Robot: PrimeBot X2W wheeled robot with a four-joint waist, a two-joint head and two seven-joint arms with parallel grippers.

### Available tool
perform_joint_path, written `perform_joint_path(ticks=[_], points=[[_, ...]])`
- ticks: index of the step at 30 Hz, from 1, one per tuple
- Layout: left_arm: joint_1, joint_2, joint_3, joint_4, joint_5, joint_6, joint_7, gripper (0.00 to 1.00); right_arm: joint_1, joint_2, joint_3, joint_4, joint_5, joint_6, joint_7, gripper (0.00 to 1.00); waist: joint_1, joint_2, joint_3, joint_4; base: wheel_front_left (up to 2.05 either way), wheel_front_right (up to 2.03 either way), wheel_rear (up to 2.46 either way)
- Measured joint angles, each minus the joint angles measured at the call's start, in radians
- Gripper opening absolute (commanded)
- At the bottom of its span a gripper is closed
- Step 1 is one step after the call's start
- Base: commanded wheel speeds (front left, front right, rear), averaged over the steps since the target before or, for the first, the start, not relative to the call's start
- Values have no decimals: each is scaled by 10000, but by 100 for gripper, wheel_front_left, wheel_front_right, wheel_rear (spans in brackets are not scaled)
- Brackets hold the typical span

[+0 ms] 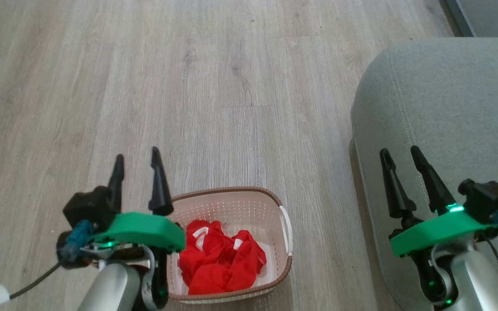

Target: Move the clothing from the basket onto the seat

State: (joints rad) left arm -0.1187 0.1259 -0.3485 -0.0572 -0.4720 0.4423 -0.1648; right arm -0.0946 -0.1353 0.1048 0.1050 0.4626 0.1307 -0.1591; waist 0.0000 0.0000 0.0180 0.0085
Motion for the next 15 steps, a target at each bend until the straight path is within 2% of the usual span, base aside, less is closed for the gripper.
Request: perform_joint_path(ticks=[8,11,15], points=[[486,-606,959,1020,433,-1705,-192,100,-2,61,-86,894,-537,0,-268,100,0,0,-41,-10,0,0,0],[549,-692,959,1768,533,-2554,-288,100,-4,105,-163,1361,-696,0,-332,100,0,0,-75,-14,0,0,0],[638,-736,1085,2489,713,-2997,-399,100,-15,155,-221,1935,-938,0,-441,100,0,0,-122,-10,0,0,0]])
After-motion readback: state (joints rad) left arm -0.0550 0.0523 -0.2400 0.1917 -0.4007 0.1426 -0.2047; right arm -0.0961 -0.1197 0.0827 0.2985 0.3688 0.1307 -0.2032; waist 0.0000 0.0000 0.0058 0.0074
